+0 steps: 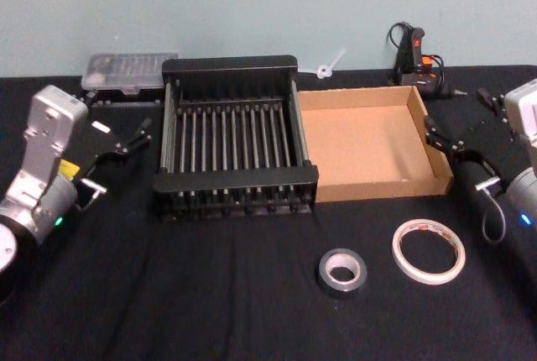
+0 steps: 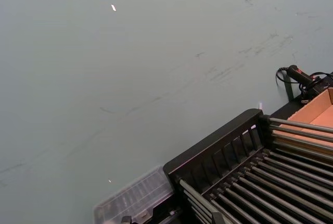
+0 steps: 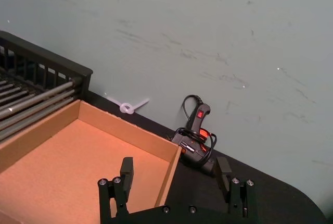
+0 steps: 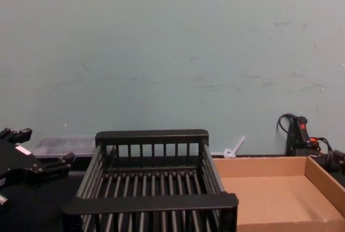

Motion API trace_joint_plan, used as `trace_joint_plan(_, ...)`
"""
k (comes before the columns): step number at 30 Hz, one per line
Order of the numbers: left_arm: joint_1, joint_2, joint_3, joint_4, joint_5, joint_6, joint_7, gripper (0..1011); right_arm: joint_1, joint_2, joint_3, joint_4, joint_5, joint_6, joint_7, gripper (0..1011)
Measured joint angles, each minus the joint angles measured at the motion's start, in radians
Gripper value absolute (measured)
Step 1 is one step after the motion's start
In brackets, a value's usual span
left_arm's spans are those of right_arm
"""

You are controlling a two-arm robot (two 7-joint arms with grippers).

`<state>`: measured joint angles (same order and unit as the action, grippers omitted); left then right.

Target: Pick up the white tape and place it into the black box , Pick up the silver tape and place it into the brown box.

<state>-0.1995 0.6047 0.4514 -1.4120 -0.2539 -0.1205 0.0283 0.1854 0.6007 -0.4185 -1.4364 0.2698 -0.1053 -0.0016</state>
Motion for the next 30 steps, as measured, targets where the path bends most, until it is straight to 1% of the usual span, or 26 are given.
trace_joint_plan(4,0.0,0.0,0.0,0.0,0.0,0.0,0.0,1001,-0.012,0.005,0.017,-0.025,0.016,0.016,0.02,1002)
trace_joint_plan(8,0.0,0.0,0.0,0.0,0.0,0.0,0.0,1002,-0.031,0.018,0.038,-0.058,0.037,0.034,0.045,1002)
trace_joint_plan(11,0.0,0.0,0.0,0.0,0.0,0.0,0.0,1001,-0.055,0.038,0.064,-0.098,0.069,0.052,0.079,1002)
trace_joint_plan(12,0.0,0.0,0.0,0.0,0.0,0.0,0.0,1001,-0.055,0.038,0.064,-0.098,0.069,0.052,0.079,1002)
trace_joint_plan(15,0.0,0.0,0.0,0.0,0.0,0.0,0.0,1001,-0.079,0.056,0.087,-0.135,0.107,0.073,0.115,1002)
trace_joint_plan(16,0.0,0.0,0.0,0.0,0.0,0.0,0.0,1001,-0.093,0.066,0.1,-0.154,0.128,0.083,0.133,1002)
trace_joint_plan(21,0.0,0.0,0.0,0.0,0.0,0.0,0.0,1001,-0.137,0.097,0.135,-0.212,0.181,0.115,0.189,1002)
trace_joint_plan(24,0.0,0.0,0.0,0.0,0.0,0.0,0.0,1002,-0.173,0.121,0.162,-0.254,0.22,0.142,0.229,1002)
trace_joint_plan(30,0.0,0.0,0.0,0.0,0.0,0.0,0.0,1001,-0.224,0.15,0.195,-0.307,0.263,0.186,0.275,1002)
